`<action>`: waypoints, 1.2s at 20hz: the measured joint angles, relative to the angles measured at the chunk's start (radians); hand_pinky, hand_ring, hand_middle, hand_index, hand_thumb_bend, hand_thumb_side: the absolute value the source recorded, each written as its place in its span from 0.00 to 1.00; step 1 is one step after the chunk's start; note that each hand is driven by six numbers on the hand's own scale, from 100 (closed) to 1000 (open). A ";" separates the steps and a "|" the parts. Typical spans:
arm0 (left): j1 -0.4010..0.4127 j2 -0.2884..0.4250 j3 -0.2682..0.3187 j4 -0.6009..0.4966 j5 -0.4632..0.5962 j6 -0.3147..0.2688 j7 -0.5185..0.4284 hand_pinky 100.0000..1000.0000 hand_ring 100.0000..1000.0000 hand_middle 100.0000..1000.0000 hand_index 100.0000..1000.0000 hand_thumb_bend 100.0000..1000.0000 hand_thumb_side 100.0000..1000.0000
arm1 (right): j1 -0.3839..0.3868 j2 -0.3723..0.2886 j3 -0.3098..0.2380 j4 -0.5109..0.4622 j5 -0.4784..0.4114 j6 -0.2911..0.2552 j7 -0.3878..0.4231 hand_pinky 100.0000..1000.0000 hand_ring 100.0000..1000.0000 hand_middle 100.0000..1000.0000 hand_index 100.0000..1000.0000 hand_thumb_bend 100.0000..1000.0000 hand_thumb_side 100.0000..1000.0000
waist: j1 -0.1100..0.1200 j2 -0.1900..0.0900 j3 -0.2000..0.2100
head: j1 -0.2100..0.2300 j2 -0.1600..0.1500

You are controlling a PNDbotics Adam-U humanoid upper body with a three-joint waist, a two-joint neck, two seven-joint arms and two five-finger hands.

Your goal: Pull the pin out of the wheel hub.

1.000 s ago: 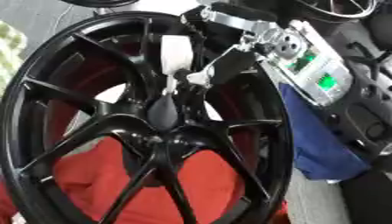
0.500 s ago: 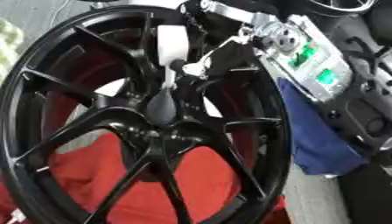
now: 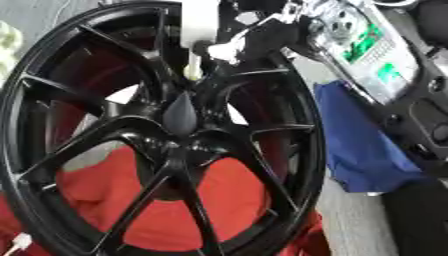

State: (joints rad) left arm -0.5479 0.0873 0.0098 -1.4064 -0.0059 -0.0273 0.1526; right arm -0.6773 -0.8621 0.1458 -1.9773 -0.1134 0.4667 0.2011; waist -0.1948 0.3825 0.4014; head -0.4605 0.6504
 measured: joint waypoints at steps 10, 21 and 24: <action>0.034 0.014 0.025 0.017 -0.003 -0.002 0.027 0.70 0.59 0.51 0.73 0.06 1.00 | 0.167 -0.164 -0.209 -0.006 -0.343 -0.107 -0.235 0.56 0.49 0.05 0.44 0.21 0.00 | 0.022 -0.038 -0.070 | 0.091 0.016; 0.067 0.084 0.132 0.018 0.032 -0.008 0.138 0.70 0.59 0.51 0.73 0.04 0.99 | 0.400 -0.075 -0.418 0.147 -0.283 -0.182 -0.394 0.62 0.56 0.17 0.50 0.26 0.00 | 0.108 -0.031 -0.271 | 0.327 0.016; 0.071 0.084 0.136 0.018 0.041 -0.010 0.150 0.70 0.59 0.51 0.73 0.04 0.99 | 0.468 -0.004 -0.448 0.186 -0.240 -0.220 -0.437 0.66 0.64 0.39 0.67 0.35 0.00 | 0.117 -0.030 -0.271 | 0.336 0.014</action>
State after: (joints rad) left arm -0.4768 0.1715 0.1461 -1.3889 0.0352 -0.0368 0.3030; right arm -0.2096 -0.8660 -0.3023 -1.7915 -0.3533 0.2469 -0.2357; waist -0.0782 0.3523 0.1308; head -0.1245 0.6639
